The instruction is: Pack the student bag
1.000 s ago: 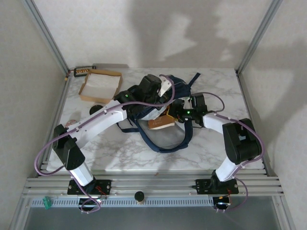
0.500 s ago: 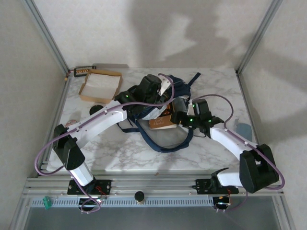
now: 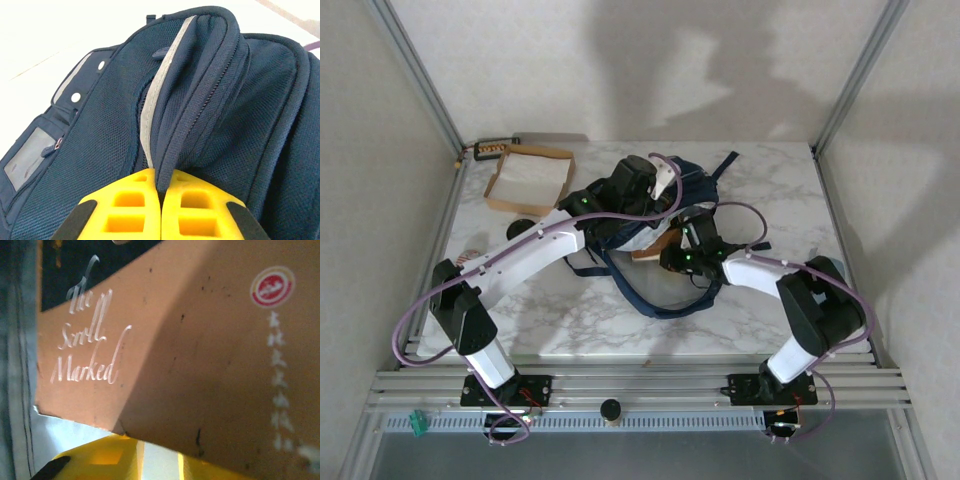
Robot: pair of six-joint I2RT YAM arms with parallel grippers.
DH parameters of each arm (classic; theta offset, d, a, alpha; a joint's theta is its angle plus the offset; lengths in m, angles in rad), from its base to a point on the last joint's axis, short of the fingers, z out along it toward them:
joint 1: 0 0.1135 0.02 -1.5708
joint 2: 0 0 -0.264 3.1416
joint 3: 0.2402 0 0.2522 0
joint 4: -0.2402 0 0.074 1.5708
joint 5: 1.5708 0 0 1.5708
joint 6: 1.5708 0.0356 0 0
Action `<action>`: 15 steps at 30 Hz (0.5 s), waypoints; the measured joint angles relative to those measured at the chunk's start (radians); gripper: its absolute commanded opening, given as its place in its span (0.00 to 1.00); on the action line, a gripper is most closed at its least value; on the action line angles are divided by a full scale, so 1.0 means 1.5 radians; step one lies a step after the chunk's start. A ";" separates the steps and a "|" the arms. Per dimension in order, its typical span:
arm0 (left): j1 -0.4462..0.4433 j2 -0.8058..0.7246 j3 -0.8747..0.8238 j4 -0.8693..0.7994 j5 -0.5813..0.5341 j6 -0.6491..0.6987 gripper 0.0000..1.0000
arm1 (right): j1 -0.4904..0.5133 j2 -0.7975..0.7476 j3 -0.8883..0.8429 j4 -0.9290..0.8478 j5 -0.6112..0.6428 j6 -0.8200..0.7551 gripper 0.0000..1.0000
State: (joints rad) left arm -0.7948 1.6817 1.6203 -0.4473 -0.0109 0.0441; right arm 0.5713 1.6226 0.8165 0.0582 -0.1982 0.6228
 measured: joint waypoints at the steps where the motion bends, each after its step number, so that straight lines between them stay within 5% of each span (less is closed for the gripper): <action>1: 0.000 0.000 0.000 0.001 0.000 -0.006 0.00 | -0.006 0.008 0.010 0.016 0.008 -0.004 0.24; 9: 0.000 0.013 0.000 0.018 -0.011 -0.074 0.00 | -0.030 -0.008 0.012 0.030 0.010 -0.055 0.37; 15: -0.006 0.068 0.025 0.040 -0.002 -0.146 0.00 | -0.073 -0.241 -0.073 -0.054 0.016 -0.071 0.43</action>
State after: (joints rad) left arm -0.8043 1.7836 1.6585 -0.3874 -0.0135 -0.1753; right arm 0.4614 1.2610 0.7074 -0.0223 -0.1745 0.5163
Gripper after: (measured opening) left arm 0.056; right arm 0.432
